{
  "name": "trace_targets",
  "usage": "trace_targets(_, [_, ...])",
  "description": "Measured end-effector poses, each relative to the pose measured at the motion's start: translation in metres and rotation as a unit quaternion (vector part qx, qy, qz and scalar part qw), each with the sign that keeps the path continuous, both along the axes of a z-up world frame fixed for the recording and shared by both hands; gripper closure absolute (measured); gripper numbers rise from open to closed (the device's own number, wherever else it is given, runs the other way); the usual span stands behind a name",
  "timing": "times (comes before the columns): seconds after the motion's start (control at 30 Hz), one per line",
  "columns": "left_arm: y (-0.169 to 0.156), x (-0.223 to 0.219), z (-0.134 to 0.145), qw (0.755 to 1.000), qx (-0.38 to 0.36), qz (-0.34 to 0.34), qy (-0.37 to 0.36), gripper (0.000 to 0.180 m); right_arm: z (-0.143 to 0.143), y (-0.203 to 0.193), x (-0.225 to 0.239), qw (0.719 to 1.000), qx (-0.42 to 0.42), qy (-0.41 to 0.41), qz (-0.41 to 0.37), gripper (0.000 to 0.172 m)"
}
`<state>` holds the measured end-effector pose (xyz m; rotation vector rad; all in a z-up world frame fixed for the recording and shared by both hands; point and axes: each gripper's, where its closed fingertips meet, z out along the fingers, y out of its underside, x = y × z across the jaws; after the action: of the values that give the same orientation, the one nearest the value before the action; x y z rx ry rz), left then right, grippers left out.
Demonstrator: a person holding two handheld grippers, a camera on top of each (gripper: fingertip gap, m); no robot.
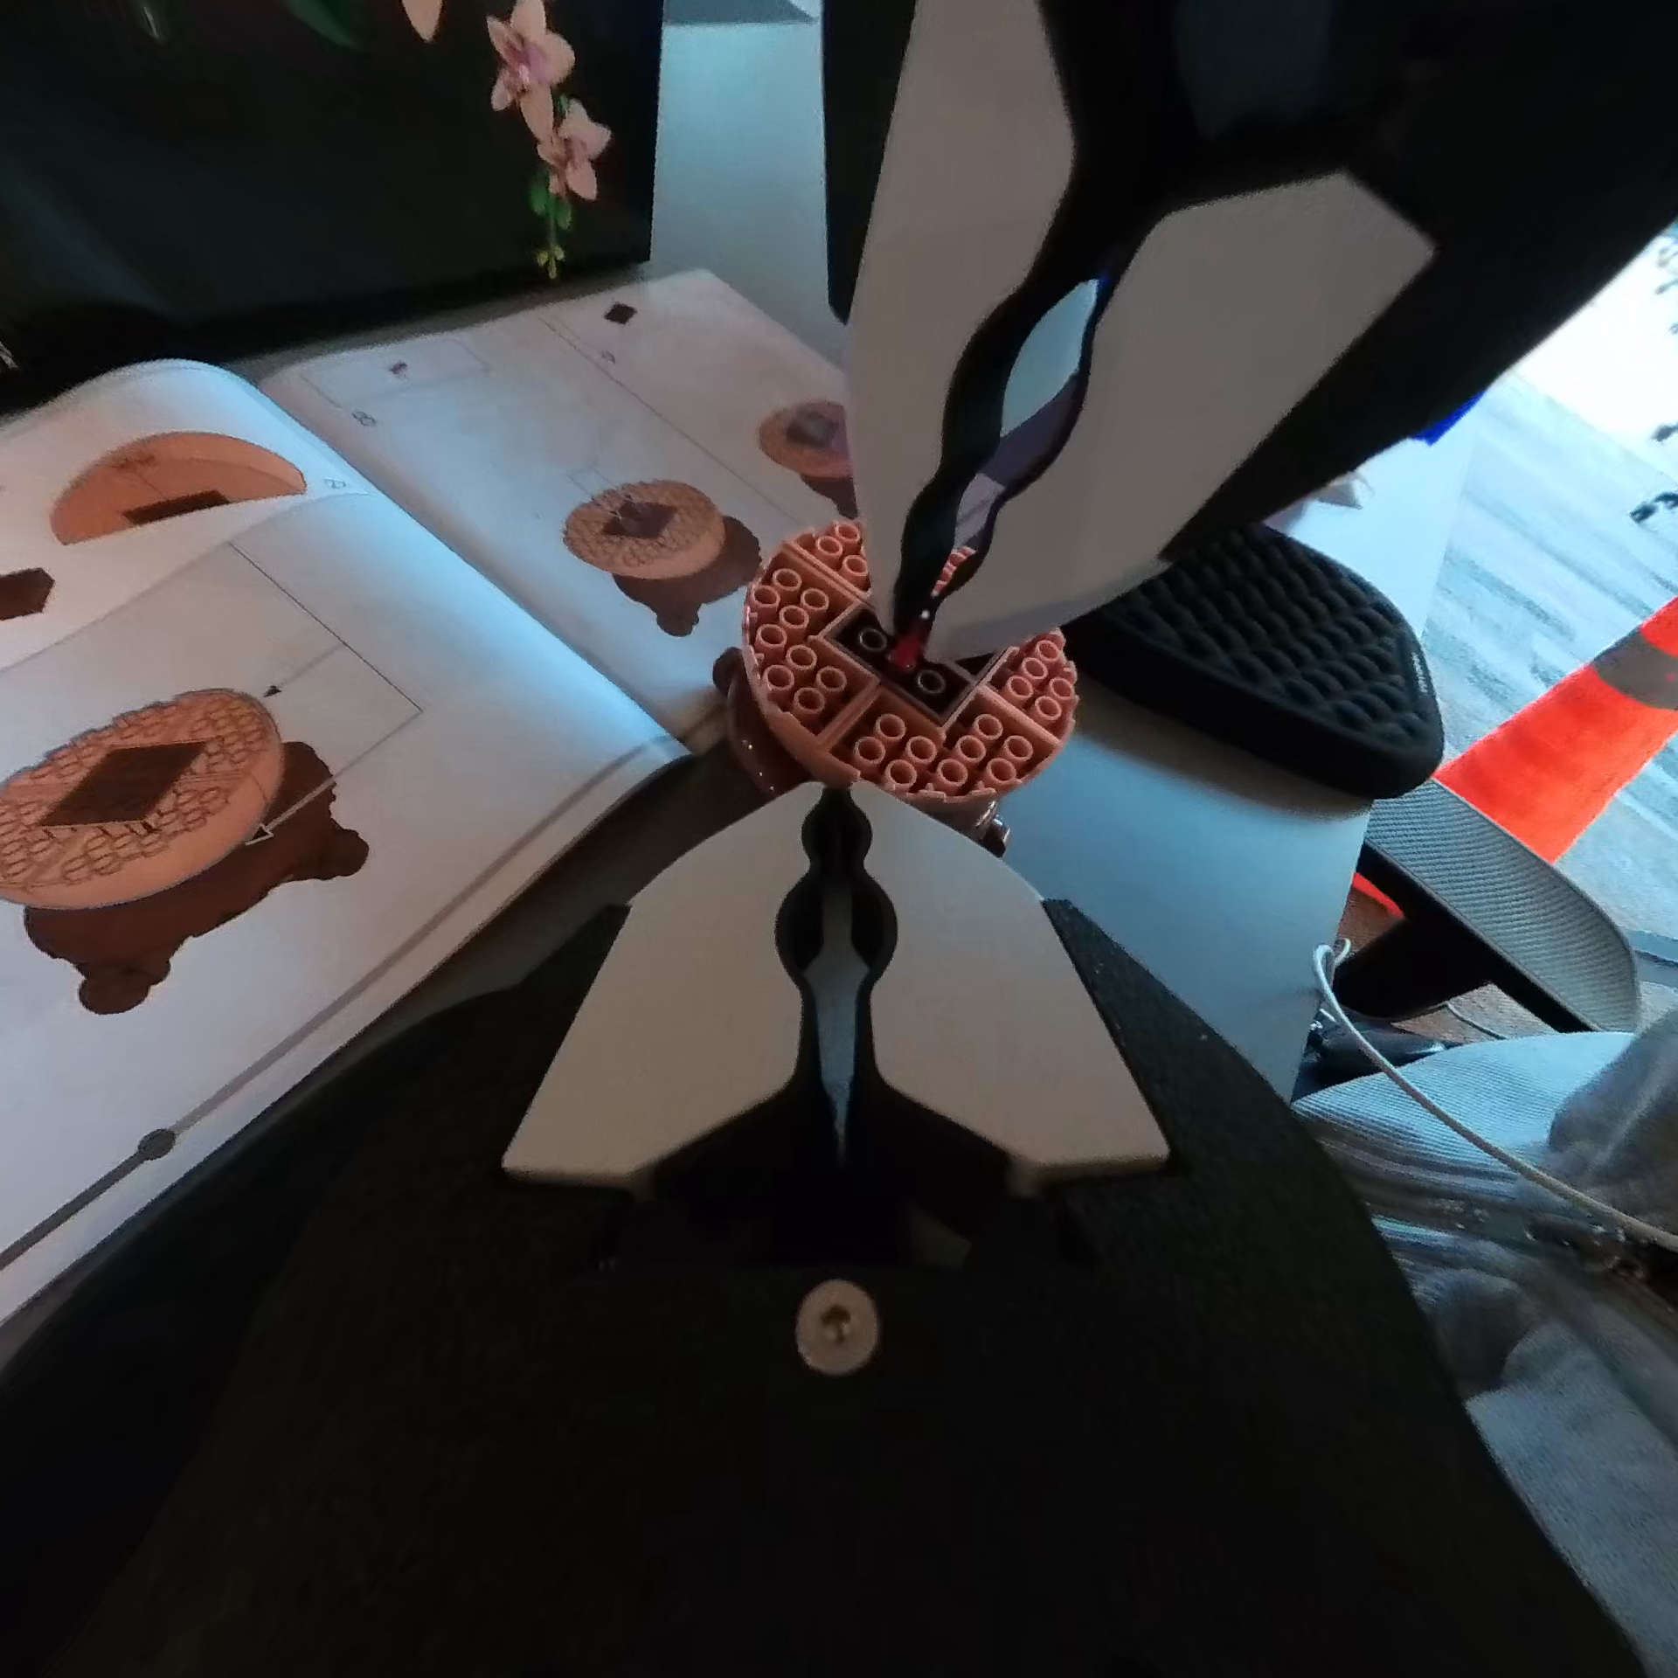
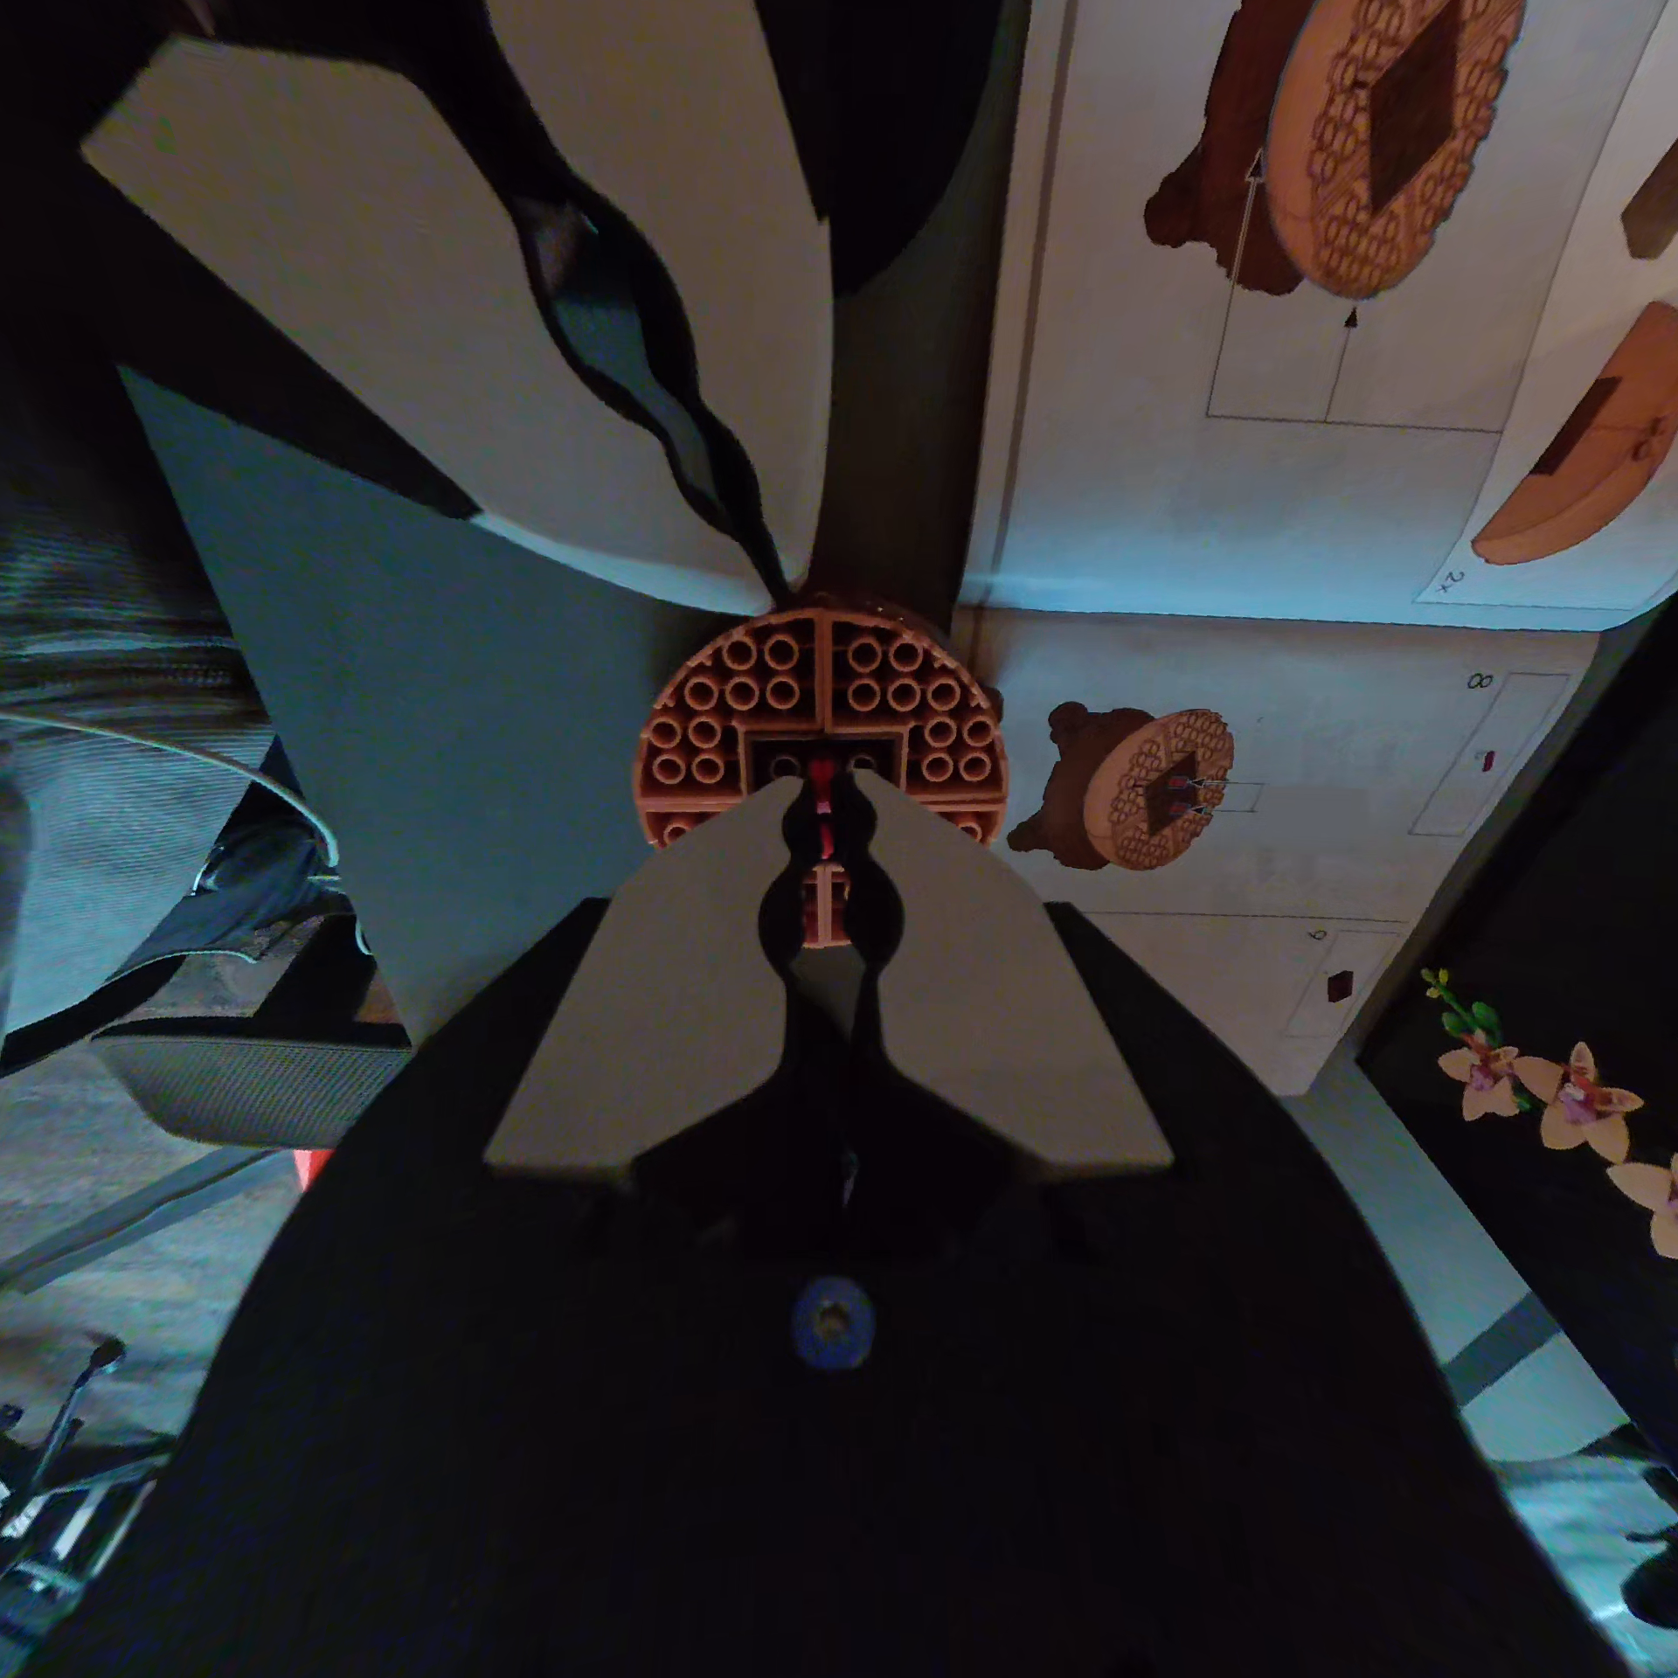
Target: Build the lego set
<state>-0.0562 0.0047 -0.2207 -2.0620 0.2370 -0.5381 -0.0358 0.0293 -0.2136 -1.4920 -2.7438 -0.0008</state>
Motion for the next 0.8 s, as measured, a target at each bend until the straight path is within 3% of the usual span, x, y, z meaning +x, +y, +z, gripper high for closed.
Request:
trace_targets(0.23, [0.000, 0.002, 0.001, 1.000, -0.003, -0.009, -0.011, 0.180, -0.004, -0.001, 0.002, 1.000, 0.018, -0.002, 0.011, 0.169])
trace_targets(0.37, [0.000, 0.002, 0.002, 1.000, -0.007, -0.013, -0.027, 0.180, -0.004, -0.001, 0.000, 1.000, -0.013, -0.003, -0.008, 0.168])
trace_targets(0.47, [-0.002, 0.002, 0.006, 0.999, 0.000, -0.016, -0.037, 0.180, 0.002, -0.008, -0.004, 0.999, -0.041, 0.015, -0.018, 0.149])
trace_targets(0.57, [-0.001, 0.002, 0.006, 0.999, 0.000, -0.018, -0.047, 0.178, 0.015, -0.001, -0.001, 0.999, -0.026, 0.038, -0.018, 0.144])
trace_targets(0.67, [-0.002, 0.003, 0.006, 0.998, -0.003, -0.022, -0.052, 0.176, 0.015, -0.004, 0.002, 0.997, -0.036, 0.067, -0.005, 0.163])
trace_targets(0.8, [-0.002, 0.003, 0.003, 0.999, -0.009, -0.023, -0.044, 0.176, 0.005, 0.001, 0.002, 0.997, -0.022, 0.068, -0.003, 0.165])
